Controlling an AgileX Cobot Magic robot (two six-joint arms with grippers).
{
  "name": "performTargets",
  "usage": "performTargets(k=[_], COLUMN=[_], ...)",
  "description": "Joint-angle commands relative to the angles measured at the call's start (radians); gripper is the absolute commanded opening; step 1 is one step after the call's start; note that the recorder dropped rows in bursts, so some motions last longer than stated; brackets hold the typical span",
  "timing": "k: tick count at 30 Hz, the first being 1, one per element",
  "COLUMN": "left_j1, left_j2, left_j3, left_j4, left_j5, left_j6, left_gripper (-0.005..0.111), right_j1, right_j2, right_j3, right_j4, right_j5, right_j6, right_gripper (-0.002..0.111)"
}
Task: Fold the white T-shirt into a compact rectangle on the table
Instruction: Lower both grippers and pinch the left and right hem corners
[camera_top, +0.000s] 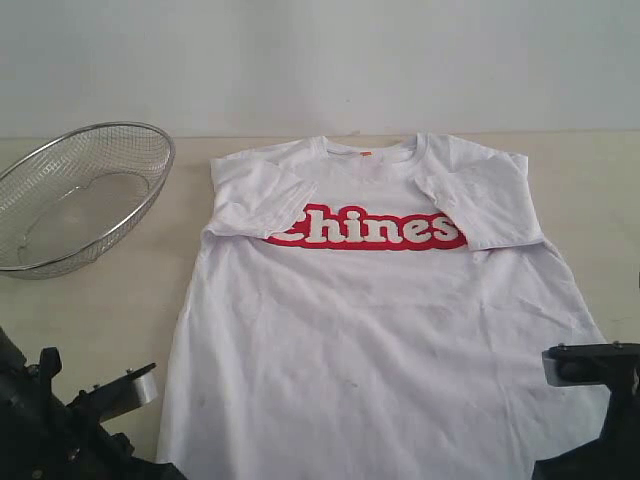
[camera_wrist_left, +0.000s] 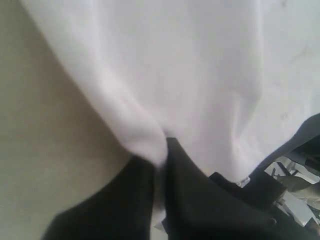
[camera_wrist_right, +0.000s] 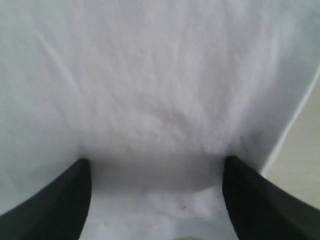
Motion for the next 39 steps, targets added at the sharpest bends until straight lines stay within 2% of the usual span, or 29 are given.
performTargets(k=[1,9,16,25,27,31,39], left_j1=[-0.006,-0.006,-0.006,-0.006,-0.006,-0.006,-0.006], left_j2=[0.022,0.022,0.022,0.022,0.022,0.022,0.018], left_j3=[0.005,0.005,0.005,0.005,0.005,0.0,-0.05], left_j4=[0.02,0.02,0.02,0.02,0.02,0.018,0.001], left_j5=[-0.149,-0.149,-0.141,-0.141,-0.138,-0.124,-0.061], left_j6=[0.004,0.004,0.004,0.01,0.01,0.019,0.059], left_gripper=[0.005,0.005,0.005,0.005,0.005,0.005,0.005], right_j1=[-0.001,-0.001,-0.001,-0.001,-0.001,-0.001,-0.001], right_j2=[0.013,0.013,0.013,0.013,0.013,0.013,0.013], right_j3=[0.005,0.005,0.005,0.007,0.007,0.007,-0.001], right_j4=[-0.007,-0.007,-0.007,-0.007,-0.005,0.001,0.092], right_j5=[-0.027,-0.027,-0.031,-0.031,-0.031,-0.031,-0.046], right_j6=[-0.021,-0.023,-0.04,-0.059,-0.059,-0.077,-0.126], right_gripper=[0.066,0.065,0.04,0.037,0.029,-0.001,0.0])
